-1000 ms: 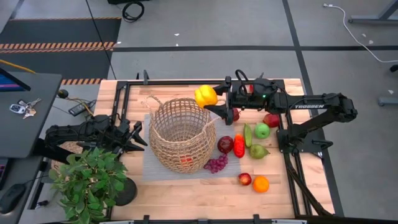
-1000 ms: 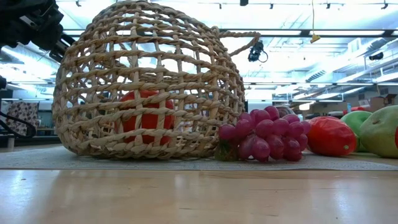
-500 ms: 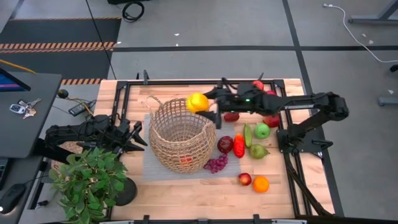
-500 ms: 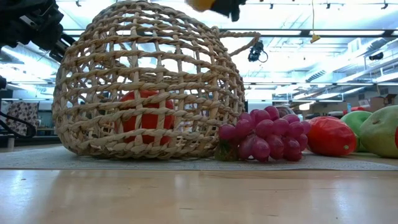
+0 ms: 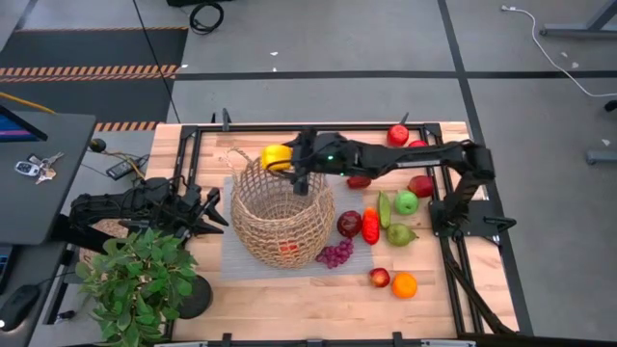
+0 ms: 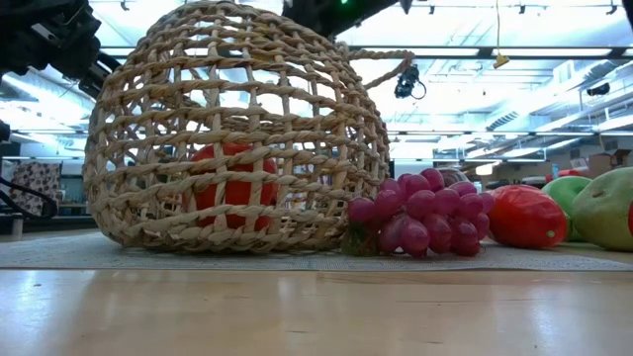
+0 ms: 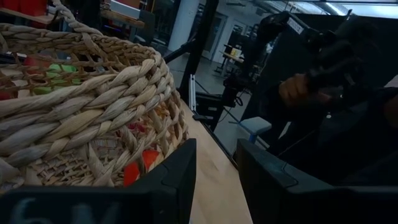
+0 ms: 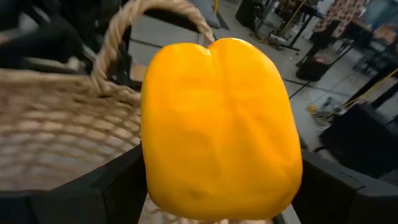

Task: Build produce basket
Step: Put the bell pepper into the brown basket, then put the red apple into the brown basket

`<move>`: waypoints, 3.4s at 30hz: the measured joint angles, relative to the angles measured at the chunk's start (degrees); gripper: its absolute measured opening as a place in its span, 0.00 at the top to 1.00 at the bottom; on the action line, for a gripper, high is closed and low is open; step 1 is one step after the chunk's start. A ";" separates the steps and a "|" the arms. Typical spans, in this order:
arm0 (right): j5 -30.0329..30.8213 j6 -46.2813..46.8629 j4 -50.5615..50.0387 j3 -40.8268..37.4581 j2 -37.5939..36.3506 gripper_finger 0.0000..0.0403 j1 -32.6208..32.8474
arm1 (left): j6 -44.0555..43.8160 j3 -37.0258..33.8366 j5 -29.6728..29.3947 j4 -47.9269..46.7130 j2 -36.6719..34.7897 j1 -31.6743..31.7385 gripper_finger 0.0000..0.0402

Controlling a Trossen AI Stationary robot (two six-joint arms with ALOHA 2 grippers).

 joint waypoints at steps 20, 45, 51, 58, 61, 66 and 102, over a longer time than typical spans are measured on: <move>-5.76 -13.20 -3.02 0.66 5.85 0.18 2.67 | 0.00 -0.02 0.00 0.00 0.02 0.01 0.70; -9.18 -12.74 -5.11 0.62 14.11 0.18 2.46 | -0.04 -0.02 0.00 0.72 0.04 0.00 0.70; -9.18 -12.56 -6.75 0.62 14.11 0.15 1.77 | 0.00 -0.02 0.00 0.72 0.04 0.00 0.70; -7.74 -12.08 -6.45 0.62 14.11 0.02 2.03 | -0.01 -0.02 0.00 0.72 0.04 0.00 0.70; -5.23 -12.16 -5.44 0.62 14.11 0.03 2.03 | -0.03 -0.02 0.00 0.72 0.04 0.00 0.70; -0.14 -13.88 -2.19 0.58 12.25 0.03 2.10 | 0.00 -0.02 0.00 0.72 0.04 0.00 0.70; -6.23 7.75 -5.61 -32.06 -36.87 0.09 14.86 | -0.02 -0.02 0.02 0.72 0.04 0.02 0.70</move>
